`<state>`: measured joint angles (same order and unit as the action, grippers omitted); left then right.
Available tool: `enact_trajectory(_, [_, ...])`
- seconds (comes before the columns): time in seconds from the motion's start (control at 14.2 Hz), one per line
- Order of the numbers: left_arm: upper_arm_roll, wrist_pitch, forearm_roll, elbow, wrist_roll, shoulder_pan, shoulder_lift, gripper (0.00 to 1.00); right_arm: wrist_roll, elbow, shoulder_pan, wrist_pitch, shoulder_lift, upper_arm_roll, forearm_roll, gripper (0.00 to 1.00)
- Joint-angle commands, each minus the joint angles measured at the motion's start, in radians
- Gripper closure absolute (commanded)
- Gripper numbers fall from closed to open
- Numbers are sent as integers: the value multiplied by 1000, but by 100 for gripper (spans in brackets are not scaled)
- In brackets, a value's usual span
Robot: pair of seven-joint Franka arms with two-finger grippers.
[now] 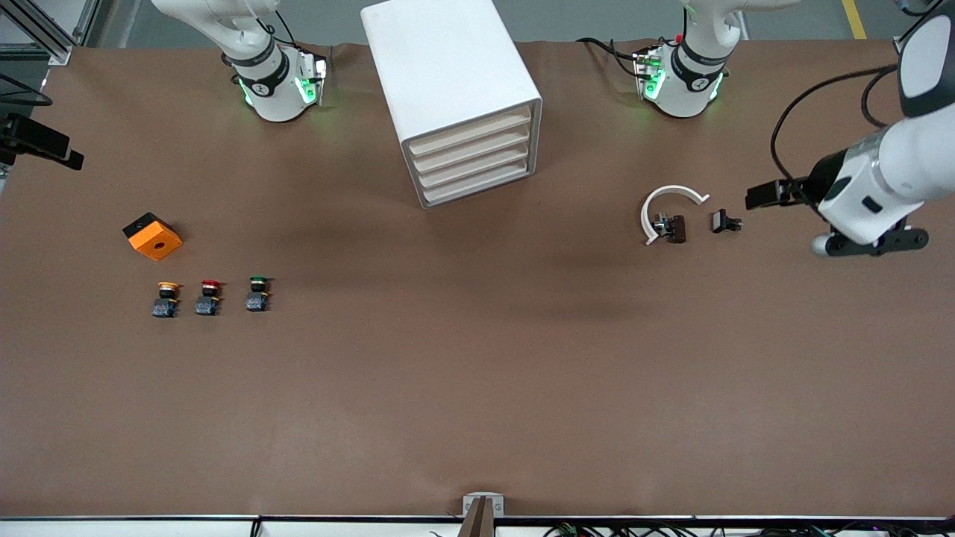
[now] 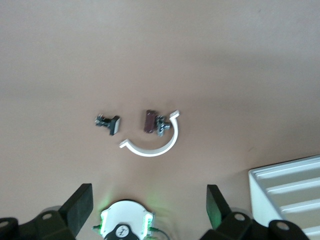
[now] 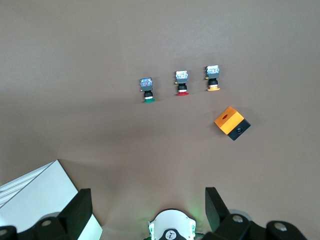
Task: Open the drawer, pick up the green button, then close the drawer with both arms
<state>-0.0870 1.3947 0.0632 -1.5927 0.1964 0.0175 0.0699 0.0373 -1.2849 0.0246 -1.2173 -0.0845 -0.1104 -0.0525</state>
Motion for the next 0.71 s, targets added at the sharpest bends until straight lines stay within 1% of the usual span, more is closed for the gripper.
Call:
enact_trajectory(0.0, [-13, 88, -22, -194, -28, -31, -171, 0, 10, -117, -14, -36, 86, 18, 8, 0])
enact_trajectory(0.14, [-10, 134, -23, -275, -75, -42, -235, 0, 12, -168, -2, -53, 135, 2, 3, 0])
enact_trajectory(0.21, [-10, 161, -23, -309, -89, -53, -260, 0, 10, -175, 5, -50, 155, -3, 3, 0])
enact_trajectory(0.28, [-7, 187, -23, -337, -95, -57, -284, 0, 10, -180, 11, -45, 166, -6, 6, 0])
enact_trajectory(0.35, [-5, 199, -23, -348, -98, -57, -298, 0, 10, -186, 29, -47, 173, -27, 8, 0])
enact_trajectory(0.49, [21, 236, -26, -320, -103, -57, -292, 0, 10, -217, 41, -77, 184, -38, 8, 0])
enact_trajectory(0.56, [23, 251, -26, -279, -103, -59, -267, 0, 10, -240, 34, -88, 196, -29, 8, 0])
enact_trajectory(0.64, [23, 253, -26, -215, -101, -60, -209, 0, 10, -273, 26, -108, 225, -12, 9, 0])
